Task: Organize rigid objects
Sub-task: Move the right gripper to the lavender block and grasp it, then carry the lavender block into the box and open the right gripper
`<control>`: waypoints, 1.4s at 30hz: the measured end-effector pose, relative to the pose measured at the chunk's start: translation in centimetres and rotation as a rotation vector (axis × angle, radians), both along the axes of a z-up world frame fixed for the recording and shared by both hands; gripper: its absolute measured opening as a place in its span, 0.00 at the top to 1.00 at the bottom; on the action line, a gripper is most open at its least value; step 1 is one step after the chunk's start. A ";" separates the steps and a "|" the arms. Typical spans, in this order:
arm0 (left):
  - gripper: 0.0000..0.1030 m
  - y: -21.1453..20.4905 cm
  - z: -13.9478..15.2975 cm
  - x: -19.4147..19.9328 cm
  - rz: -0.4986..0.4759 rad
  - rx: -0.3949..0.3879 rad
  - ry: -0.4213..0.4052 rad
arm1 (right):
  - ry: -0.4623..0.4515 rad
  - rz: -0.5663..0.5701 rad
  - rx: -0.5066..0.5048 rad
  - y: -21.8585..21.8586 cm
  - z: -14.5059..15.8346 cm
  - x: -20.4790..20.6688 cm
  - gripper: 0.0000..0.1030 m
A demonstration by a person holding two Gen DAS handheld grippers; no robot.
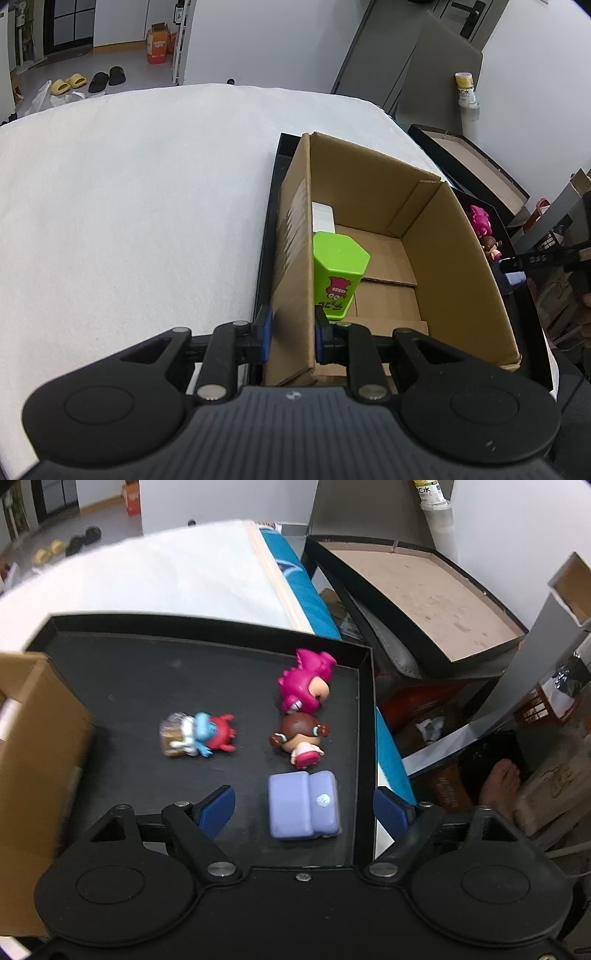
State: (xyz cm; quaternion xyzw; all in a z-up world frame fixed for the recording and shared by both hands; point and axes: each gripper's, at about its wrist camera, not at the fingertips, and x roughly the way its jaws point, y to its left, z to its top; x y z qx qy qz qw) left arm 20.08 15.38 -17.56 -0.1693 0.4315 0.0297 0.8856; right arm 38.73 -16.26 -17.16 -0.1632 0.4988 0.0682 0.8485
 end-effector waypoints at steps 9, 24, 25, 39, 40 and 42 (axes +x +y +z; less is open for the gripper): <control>0.80 0.1 -0.3 0.3 0.001 0.000 0.010 | -0.033 -0.003 -0.098 0.2 -3.1 1.1 0.24; 0.80 0.3 -0.4 0.2 0.003 -0.009 0.010 | -0.017 0.017 -0.043 0.1 -1.2 0.1 0.54; 0.80 0.3 -0.4 0.2 0.003 -0.010 0.010 | -0.011 0.014 -0.033 0.2 -1.1 0.0 0.54; 0.80 0.4 -0.4 0.3 0.003 -0.019 0.011 | -0.013 0.074 0.013 2.8 2.3 -1.7 0.56; 0.80 0.3 -0.3 0.3 0.002 -0.018 0.011 | -0.016 0.078 0.021 3.1 2.6 -1.9 0.56; 0.80 0.4 -0.4 0.2 0.002 -0.019 0.010 | -0.027 0.092 0.040 3.6 3.4 -2.2 0.56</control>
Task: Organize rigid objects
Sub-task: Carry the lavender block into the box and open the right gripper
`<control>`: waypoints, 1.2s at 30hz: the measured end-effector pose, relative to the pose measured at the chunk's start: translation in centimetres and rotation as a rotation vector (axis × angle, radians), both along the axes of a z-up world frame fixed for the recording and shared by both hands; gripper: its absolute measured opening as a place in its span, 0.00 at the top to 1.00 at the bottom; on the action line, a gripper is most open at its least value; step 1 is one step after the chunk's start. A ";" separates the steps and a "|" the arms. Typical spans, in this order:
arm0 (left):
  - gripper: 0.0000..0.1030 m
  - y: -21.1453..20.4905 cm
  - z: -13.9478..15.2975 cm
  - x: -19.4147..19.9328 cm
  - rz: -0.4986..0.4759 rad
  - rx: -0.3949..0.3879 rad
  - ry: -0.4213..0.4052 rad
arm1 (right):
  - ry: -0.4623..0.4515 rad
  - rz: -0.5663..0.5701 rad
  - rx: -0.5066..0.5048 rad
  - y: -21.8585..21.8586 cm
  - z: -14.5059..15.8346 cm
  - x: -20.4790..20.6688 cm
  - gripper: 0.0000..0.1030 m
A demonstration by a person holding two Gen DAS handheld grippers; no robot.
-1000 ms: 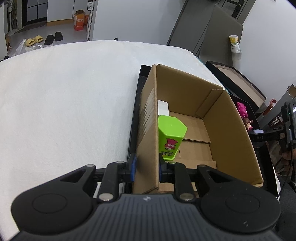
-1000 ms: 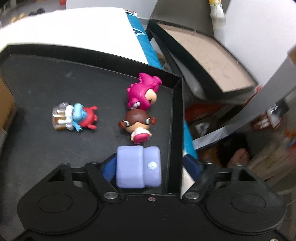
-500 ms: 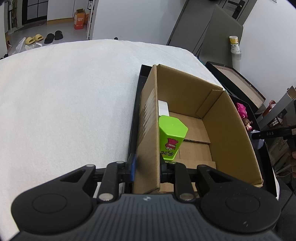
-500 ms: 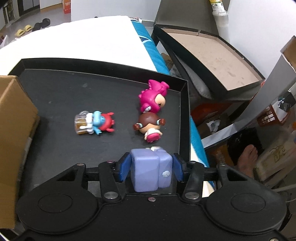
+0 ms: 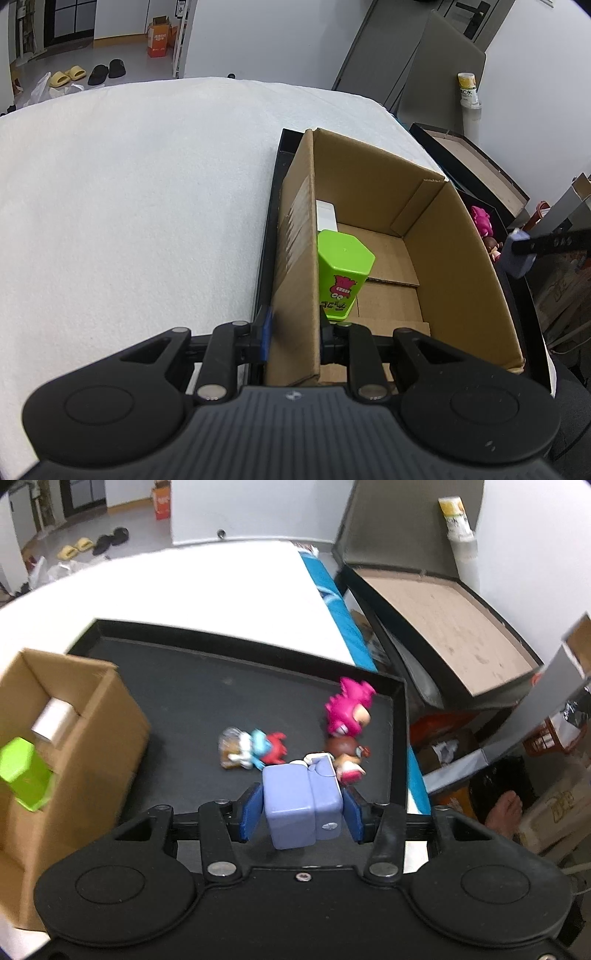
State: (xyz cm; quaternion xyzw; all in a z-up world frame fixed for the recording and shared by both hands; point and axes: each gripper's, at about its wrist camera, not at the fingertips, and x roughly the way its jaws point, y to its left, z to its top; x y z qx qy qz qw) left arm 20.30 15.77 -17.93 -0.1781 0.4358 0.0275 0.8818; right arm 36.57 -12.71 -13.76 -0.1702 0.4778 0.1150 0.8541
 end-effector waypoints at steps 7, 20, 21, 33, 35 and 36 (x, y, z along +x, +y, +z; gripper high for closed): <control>0.80 0.2 -0.1 0.0 0.003 -0.008 0.000 | -0.042 0.043 0.076 2.2 3.4 -0.9 0.56; 0.80 0.6 0.0 -0.1 0.008 -0.024 0.000 | -0.100 0.163 0.118 7.0 7.5 -3.2 0.56; 0.80 0.6 0.0 -0.1 0.009 -0.026 0.000 | -0.096 0.170 0.121 7.3 7.5 -3.2 0.56; 0.80 1.0 -0.1 -0.1 0.017 -0.052 0.002 | -0.062 0.225 0.135 10.5 6.6 -3.9 0.56; 0.80 1.0 -0.1 -0.1 0.017 -0.055 0.002 | -0.057 0.239 0.140 11.2 6.4 -4.1 0.56; 0.80 1.0 -0.2 -0.1 0.017 -0.057 0.002 | -0.053 0.245 0.143 11.5 6.2 -4.2 0.56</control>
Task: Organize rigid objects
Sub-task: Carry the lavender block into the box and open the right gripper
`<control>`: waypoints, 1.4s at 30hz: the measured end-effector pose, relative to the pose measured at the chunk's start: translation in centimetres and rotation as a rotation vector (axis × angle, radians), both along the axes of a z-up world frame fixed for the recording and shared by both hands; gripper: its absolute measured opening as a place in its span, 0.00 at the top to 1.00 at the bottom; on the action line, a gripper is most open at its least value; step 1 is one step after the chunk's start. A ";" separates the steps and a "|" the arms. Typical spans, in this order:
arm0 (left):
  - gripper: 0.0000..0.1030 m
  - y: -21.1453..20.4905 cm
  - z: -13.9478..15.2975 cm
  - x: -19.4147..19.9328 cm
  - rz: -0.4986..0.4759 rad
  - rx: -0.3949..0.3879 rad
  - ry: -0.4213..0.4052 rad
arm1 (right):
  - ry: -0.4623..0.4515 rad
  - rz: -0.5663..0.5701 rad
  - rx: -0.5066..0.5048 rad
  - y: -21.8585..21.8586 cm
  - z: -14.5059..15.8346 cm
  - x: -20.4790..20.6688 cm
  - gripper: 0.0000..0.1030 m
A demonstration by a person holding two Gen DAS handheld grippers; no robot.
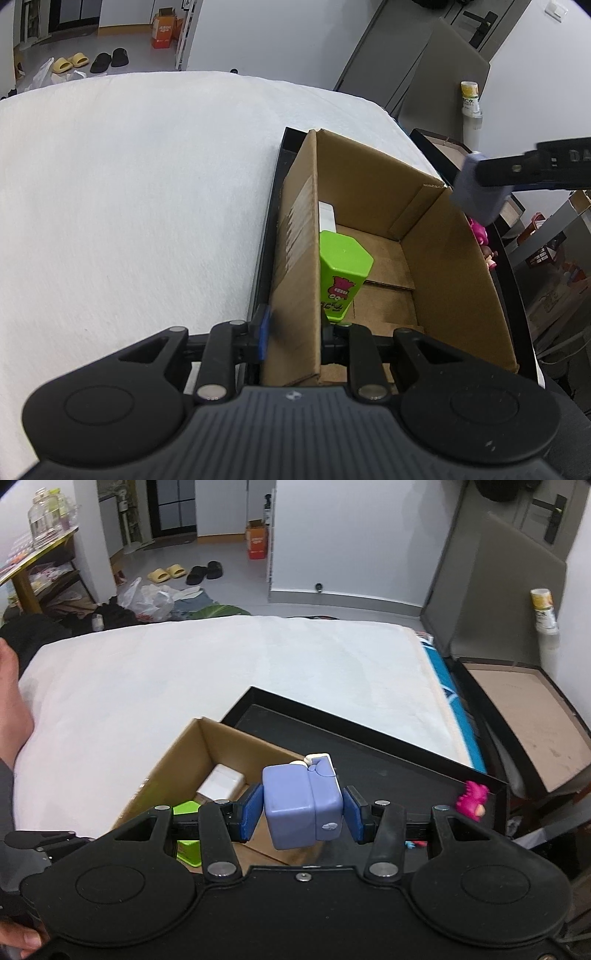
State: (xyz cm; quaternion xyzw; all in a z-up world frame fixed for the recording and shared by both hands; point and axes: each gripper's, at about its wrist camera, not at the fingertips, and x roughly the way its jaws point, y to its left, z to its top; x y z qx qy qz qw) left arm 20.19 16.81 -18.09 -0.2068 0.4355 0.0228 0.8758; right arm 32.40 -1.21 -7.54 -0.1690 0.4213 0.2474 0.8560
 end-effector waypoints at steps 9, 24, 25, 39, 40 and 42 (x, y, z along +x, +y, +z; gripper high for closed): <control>0.80 0.4 -0.2 0.0 0.007 -0.024 0.003 | 0.038 0.023 0.004 2.6 -2.3 -0.2 0.56; 0.79 0.6 -0.3 0.0 0.011 -0.037 0.003 | 0.099 -0.015 0.014 4.4 -6.3 0.8 0.55; 0.79 0.6 -0.3 0.0 0.010 -0.037 0.003 | 0.103 -0.022 0.021 4.5 -6.6 1.0 0.55; 0.78 0.2 -0.1 0.1 0.004 -0.024 0.001 | 0.113 -0.032 0.084 2.9 -4.8 0.8 0.28; 0.78 0.2 -0.1 0.1 0.004 -0.022 0.001 | 0.115 -0.035 0.090 2.6 -4.6 0.9 0.25; 0.78 0.1 0.0 0.1 0.003 -0.019 0.001 | 0.113 -0.039 0.099 1.9 -4.0 0.8 0.22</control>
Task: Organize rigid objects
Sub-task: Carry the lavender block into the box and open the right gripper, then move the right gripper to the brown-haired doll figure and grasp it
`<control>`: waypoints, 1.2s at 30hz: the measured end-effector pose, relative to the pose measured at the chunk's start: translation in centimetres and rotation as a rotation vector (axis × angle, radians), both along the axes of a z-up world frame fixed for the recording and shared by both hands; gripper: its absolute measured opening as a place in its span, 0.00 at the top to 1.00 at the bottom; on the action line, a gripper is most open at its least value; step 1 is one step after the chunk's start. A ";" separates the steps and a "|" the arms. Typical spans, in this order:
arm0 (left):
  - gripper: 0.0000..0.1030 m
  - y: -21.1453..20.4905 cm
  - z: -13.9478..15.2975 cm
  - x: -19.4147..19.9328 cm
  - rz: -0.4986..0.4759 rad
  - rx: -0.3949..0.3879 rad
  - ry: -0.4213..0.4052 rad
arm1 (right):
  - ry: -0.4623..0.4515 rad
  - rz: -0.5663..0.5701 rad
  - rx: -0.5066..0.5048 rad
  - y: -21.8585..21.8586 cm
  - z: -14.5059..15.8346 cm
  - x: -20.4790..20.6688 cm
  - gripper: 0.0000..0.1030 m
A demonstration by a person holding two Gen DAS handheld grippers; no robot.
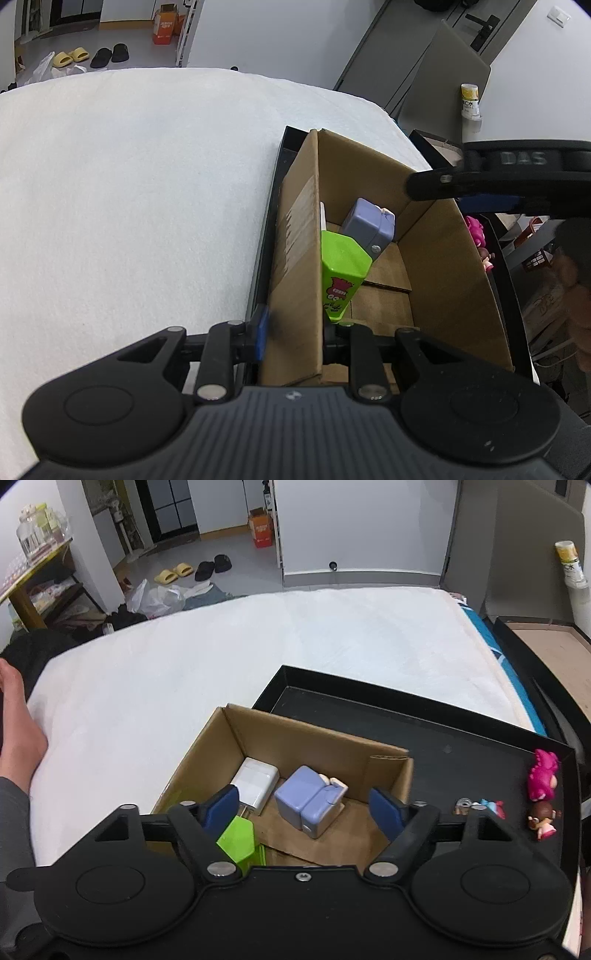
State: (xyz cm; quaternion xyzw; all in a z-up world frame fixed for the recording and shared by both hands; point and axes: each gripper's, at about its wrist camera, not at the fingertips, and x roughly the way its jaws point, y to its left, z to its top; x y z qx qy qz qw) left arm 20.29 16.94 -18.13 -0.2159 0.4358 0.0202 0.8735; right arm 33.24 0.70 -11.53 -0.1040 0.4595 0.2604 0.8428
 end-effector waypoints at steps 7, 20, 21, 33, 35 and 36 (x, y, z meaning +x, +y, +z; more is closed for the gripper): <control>0.78 -0.1 0.0 0.0 0.000 0.002 -0.001 | -0.030 -0.035 -0.009 -2.8 1.9 -0.3 0.16; 0.78 -0.5 0.0 -0.1 0.002 0.016 -0.003 | -0.036 -0.166 -0.015 -10.2 2.6 1.1 0.14; 0.78 -0.5 -0.1 -0.1 0.002 0.016 -0.004 | -0.034 -0.173 -0.017 -10.7 2.4 1.2 0.14; 0.78 -0.6 0.0 -0.2 0.000 0.023 -0.003 | -0.019 -0.251 -0.018 -15.0 -0.2 3.0 0.12; 0.78 -0.6 0.0 -0.2 -0.002 0.023 -0.004 | -0.021 -0.242 -0.024 -15.3 -0.6 3.4 0.12; 0.78 -0.6 0.0 -0.2 -0.002 0.024 -0.004 | -0.014 -0.239 -0.024 -15.4 -0.8 3.6 0.12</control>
